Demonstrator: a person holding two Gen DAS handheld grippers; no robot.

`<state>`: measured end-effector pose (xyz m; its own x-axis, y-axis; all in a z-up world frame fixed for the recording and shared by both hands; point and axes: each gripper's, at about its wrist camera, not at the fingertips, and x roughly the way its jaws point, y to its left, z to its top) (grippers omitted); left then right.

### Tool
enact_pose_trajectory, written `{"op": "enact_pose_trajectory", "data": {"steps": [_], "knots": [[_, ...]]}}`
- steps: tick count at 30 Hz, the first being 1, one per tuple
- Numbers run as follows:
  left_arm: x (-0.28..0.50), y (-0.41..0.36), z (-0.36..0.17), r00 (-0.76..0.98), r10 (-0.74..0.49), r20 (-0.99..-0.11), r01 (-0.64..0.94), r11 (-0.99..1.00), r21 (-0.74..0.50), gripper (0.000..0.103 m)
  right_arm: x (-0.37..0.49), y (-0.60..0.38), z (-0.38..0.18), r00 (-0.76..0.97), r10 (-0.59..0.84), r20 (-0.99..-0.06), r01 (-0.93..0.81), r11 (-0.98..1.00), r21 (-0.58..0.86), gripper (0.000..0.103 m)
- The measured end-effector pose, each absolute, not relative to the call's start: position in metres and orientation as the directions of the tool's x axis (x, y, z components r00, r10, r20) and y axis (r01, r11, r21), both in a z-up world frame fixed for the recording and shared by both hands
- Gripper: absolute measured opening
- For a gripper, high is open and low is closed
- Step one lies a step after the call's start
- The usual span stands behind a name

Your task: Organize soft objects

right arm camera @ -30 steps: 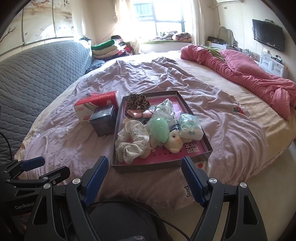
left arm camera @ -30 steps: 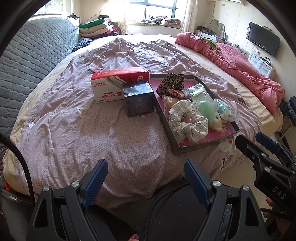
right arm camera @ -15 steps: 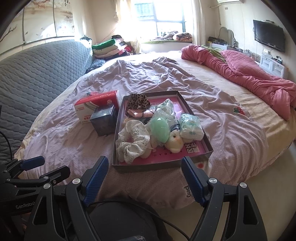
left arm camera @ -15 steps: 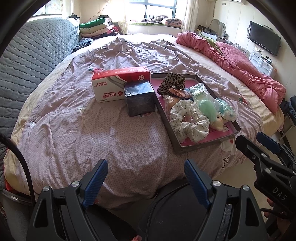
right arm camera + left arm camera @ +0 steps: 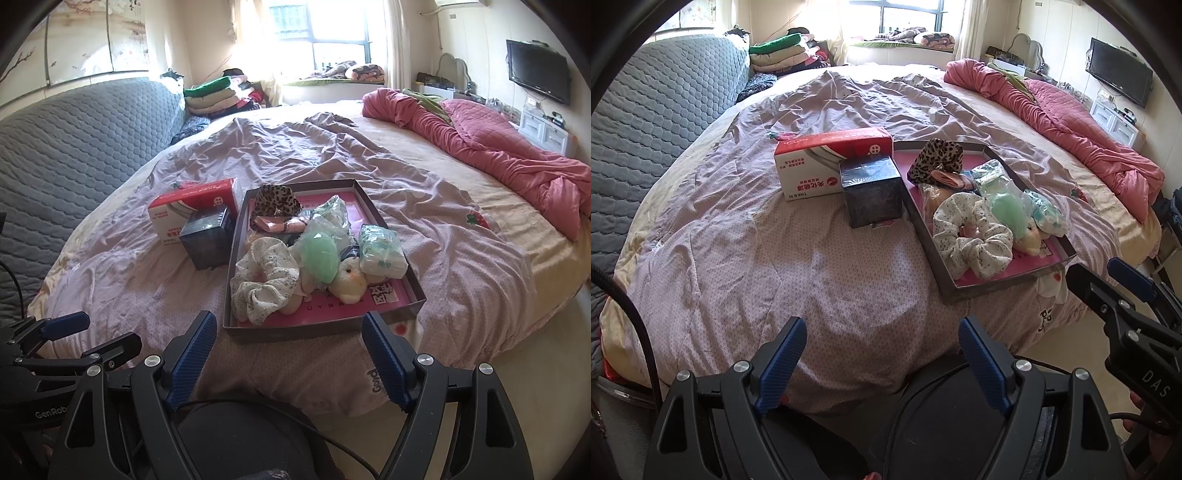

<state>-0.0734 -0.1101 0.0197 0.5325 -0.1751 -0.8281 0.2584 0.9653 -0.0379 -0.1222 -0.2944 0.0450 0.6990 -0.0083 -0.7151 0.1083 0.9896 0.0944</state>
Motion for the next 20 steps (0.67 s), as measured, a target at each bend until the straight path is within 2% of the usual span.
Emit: {"op": "enact_pose_trajectory", "data": {"steps": [20], "knots": [[-0.067,-0.111,0.005,0.503,-0.181,-0.845,0.267,0.963,-0.048,0.084,-0.116,-0.309,0.044,0.694,0.004,-0.720,0.130,0.983,0.131,0.082]]}}
